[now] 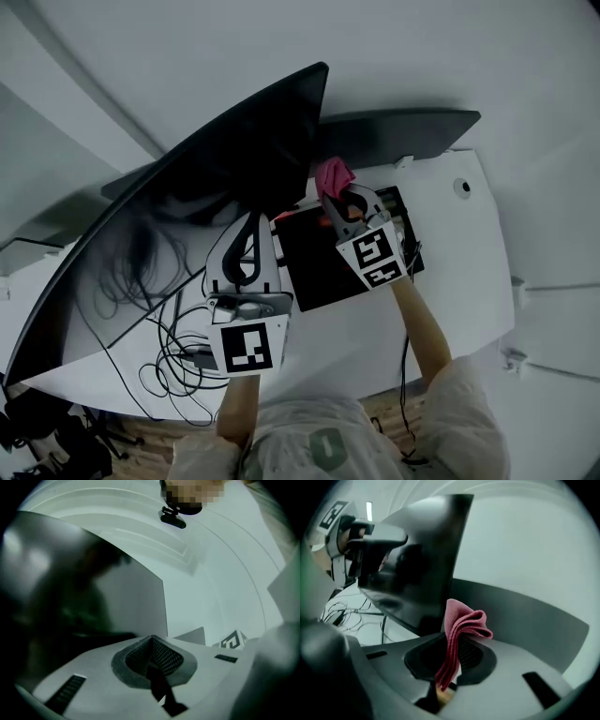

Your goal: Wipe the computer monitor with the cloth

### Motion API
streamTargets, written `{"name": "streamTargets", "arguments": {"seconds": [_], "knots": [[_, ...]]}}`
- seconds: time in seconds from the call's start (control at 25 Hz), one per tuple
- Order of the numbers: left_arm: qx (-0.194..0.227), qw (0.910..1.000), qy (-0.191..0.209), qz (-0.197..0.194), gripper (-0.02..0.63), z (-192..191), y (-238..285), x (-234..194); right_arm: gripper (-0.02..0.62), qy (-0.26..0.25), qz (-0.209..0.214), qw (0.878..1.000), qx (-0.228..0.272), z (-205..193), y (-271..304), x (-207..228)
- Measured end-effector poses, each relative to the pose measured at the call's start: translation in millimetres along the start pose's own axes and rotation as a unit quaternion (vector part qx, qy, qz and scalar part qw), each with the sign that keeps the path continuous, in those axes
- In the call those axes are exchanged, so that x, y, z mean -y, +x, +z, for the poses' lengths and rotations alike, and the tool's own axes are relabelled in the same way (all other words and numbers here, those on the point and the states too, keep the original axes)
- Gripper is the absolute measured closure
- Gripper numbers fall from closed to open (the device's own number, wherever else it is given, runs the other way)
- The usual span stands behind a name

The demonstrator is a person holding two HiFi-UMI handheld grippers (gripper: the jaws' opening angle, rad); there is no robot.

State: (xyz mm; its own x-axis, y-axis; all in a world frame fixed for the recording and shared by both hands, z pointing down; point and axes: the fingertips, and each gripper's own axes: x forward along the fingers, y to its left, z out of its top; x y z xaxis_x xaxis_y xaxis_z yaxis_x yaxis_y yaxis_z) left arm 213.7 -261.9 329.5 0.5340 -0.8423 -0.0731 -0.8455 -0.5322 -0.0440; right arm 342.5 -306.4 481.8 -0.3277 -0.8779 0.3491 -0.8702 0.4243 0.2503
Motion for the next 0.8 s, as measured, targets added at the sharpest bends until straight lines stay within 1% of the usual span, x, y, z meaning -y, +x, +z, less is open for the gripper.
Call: {"name": "streamTargets", "arguments": {"seconds": [0.08,0.16,0.32,0.48,0.56,0.64,0.72,0.8], "knots": [[0.014,0.9999,-0.002,0.008,0.592,14.2,-13.5,-4.8,0.545,0.028,-0.041,0.998,0.045,37.9,-25.0,-7.4],[0.026,0.9995,-0.006,0.014,0.592,27.1,-29.9,-6.6,0.545,0.040,-0.067,0.993,0.086,75.5,-51.6,-25.6],[0.045,0.9988,0.002,0.017,0.592,50.8,-70.0,-6.0,0.545,0.040,-0.085,0.984,0.153,143.0,-100.2,-73.4],[0.062,0.9978,0.011,0.020,0.592,71.0,-114.6,-8.1,0.545,0.041,-0.103,0.972,0.209,195.8,-152.0,-114.7],[0.066,0.9974,0.007,0.028,0.592,75.3,-137.5,-12.2,0.545,0.043,-0.100,0.965,0.240,212.4,-174.2,-138.3],[0.068,0.9971,0.010,0.032,0.592,78.2,-160.9,-16.1,0.545,0.058,-0.091,0.957,0.268,220.5,-193.5,-164.5],[0.072,0.9967,0.018,0.034,0.592,80.3,-180.7,-16.2,0.545,0.078,-0.089,0.953,0.279,218.5,-210.1,-185.4],[0.072,0.9966,0.021,0.034,0.592,80.3,-196.3,-13.9,0.545,0.084,-0.094,0.953,0.276,211.5,-222.5,-199.8]]}}
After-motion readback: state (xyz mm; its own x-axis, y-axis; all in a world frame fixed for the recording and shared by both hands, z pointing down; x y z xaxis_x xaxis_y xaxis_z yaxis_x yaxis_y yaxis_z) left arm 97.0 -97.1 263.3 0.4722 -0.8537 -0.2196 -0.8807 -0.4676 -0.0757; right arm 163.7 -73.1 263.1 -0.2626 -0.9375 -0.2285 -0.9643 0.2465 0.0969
